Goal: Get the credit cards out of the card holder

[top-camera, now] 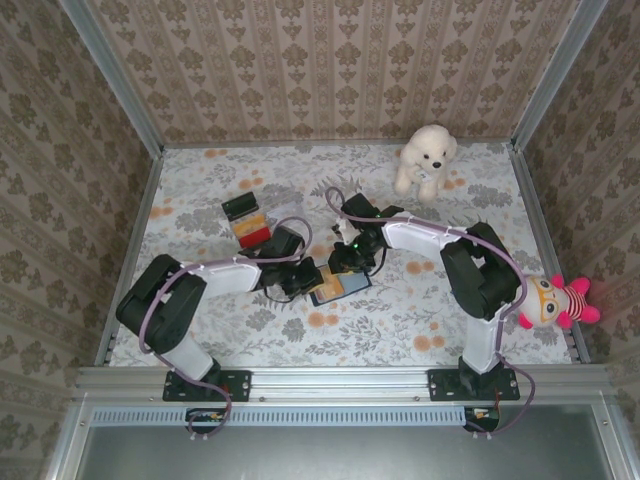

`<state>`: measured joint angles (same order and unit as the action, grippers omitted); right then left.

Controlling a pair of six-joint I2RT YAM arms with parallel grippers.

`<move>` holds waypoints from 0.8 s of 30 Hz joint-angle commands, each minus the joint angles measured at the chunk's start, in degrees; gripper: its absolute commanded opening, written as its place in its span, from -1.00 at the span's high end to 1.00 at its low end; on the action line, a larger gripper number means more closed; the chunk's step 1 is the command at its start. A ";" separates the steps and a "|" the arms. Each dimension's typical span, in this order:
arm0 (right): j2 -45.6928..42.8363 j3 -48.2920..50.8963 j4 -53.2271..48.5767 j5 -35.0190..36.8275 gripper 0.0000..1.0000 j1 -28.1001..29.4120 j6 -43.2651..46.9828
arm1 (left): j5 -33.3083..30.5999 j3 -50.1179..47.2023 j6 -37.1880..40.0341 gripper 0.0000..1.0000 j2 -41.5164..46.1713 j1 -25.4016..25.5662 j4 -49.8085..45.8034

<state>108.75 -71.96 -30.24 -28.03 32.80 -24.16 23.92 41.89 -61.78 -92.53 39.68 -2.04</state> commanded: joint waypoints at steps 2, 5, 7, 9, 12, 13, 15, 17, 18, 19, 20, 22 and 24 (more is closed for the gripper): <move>1.02 1.47 2.04 -3.35 0.54 -1.32 0.32 | -1.62 2.78 1.87 0.87 -1.32 0.41 -3.50; 2.03 1.39 1.76 -4.09 0.56 -1.59 0.99 | -2.12 2.95 2.10 0.88 -1.29 0.65 -4.49; 2.66 1.30 1.81 -4.39 0.58 -1.60 1.16 | -2.43 2.59 2.10 0.88 -1.29 0.68 -4.47; 3.36 1.17 1.72 -4.32 0.61 -1.59 1.18 | -2.48 2.32 2.03 0.89 -1.41 0.82 -4.46; 4.33 0.70 1.20 -3.75 0.61 -1.58 1.39 | -2.56 2.20 1.93 0.90 -1.59 0.81 -4.46; 4.52 0.62 1.08 -3.36 0.61 -1.60 1.40 | -2.56 2.14 1.88 0.91 -1.57 0.83 -4.59; 4.72 0.61 1.06 -3.19 0.61 -1.60 1.54 | -2.65 2.10 1.88 0.91 -1.64 0.80 -4.66; 5.00 0.60 0.98 -3.08 0.59 -1.62 1.77 | -2.65 2.03 1.92 0.90 -1.77 0.82 -4.90; 5.10 0.65 0.97 -3.08 0.59 -1.57 1.83 | -2.65 1.94 1.97 0.91 -1.78 0.79 -4.90; 5.31 0.60 0.89 -3.16 0.59 -1.59 2.01 | -2.74 1.97 1.99 0.91 -1.98 0.82 -4.98; 5.41 0.60 0.80 -3.33 0.59 -1.60 2.16 | -2.81 1.91 2.01 0.90 -2.01 0.75 -5.12; 5.65 0.64 0.71 -3.92 0.59 -1.56 2.44 | -2.74 2.03 2.10 0.90 -2.26 0.84 -5.08; 5.81 0.66 0.71 -4.44 0.59 -1.60 2.46 | -2.61 2.19 2.19 0.91 -2.52 0.84 -5.10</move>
<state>113.03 -71.20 -28.67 -30.76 31.22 -22.83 22.46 43.68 -60.82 -93.30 40.10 -4.67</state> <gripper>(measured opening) 0.204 0.049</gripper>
